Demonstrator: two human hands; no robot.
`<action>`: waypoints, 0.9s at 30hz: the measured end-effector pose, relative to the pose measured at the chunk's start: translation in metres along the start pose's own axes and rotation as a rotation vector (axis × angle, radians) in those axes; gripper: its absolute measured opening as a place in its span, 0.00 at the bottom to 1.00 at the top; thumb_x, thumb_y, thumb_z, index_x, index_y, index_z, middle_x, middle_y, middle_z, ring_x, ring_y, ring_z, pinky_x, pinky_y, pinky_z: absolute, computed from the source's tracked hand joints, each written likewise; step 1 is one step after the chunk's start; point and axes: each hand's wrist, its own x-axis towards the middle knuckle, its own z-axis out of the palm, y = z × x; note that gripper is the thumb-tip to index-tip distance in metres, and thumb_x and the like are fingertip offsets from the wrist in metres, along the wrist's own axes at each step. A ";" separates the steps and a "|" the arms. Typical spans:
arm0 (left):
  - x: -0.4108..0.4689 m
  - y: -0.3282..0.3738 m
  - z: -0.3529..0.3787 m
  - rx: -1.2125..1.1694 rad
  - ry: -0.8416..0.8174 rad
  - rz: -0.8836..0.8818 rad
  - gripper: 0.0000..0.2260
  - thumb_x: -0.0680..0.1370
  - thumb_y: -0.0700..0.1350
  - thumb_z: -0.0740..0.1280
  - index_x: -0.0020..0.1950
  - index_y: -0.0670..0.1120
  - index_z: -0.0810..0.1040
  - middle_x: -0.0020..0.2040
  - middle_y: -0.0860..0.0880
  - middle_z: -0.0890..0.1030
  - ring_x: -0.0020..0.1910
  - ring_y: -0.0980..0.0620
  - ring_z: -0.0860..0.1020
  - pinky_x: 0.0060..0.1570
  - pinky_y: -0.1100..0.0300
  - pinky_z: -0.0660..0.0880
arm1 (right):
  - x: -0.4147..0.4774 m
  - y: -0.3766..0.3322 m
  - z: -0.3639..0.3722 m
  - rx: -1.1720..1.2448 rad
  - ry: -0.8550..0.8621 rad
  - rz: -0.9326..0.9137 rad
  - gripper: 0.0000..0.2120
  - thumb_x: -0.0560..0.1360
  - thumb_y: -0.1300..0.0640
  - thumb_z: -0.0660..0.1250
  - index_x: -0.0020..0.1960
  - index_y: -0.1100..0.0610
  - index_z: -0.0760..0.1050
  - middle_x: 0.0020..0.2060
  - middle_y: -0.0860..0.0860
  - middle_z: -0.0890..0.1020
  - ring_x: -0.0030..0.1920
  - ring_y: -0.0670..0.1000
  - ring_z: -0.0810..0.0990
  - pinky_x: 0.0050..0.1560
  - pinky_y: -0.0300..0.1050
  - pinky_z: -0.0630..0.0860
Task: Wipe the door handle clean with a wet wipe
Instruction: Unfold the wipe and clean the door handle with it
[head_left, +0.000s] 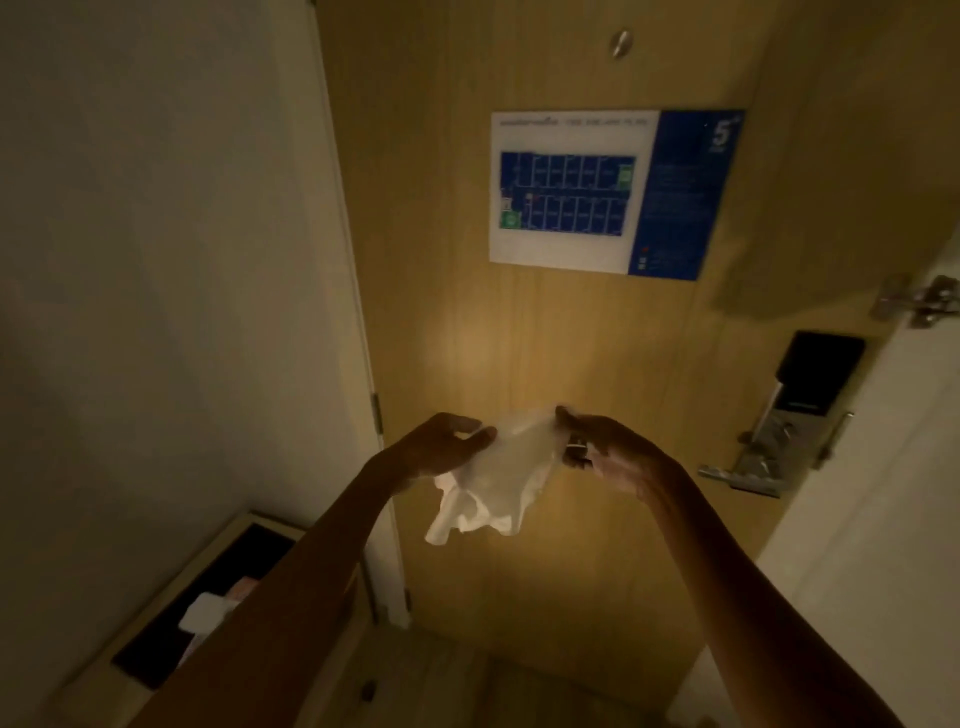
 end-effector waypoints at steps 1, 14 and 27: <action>0.002 0.007 0.007 -0.045 -0.016 0.021 0.19 0.78 0.61 0.61 0.60 0.50 0.79 0.54 0.51 0.82 0.51 0.51 0.82 0.54 0.56 0.78 | -0.006 0.003 -0.009 0.100 -0.004 0.001 0.40 0.62 0.34 0.74 0.65 0.57 0.74 0.63 0.60 0.78 0.63 0.61 0.76 0.67 0.58 0.71; 0.023 0.029 0.061 -0.396 -0.129 0.122 0.14 0.80 0.54 0.62 0.63 0.52 0.78 0.56 0.47 0.83 0.55 0.46 0.82 0.53 0.50 0.80 | -0.063 0.054 -0.020 0.542 -0.035 -0.114 0.33 0.68 0.63 0.74 0.71 0.55 0.67 0.63 0.61 0.76 0.62 0.62 0.77 0.54 0.58 0.78; 0.018 0.022 0.074 -0.543 -0.013 0.015 0.19 0.72 0.50 0.73 0.62 0.49 0.79 0.53 0.46 0.85 0.50 0.47 0.84 0.43 0.58 0.81 | -0.059 0.015 -0.034 -0.052 0.454 0.081 0.42 0.66 0.63 0.77 0.74 0.53 0.60 0.50 0.58 0.79 0.49 0.59 0.81 0.52 0.53 0.79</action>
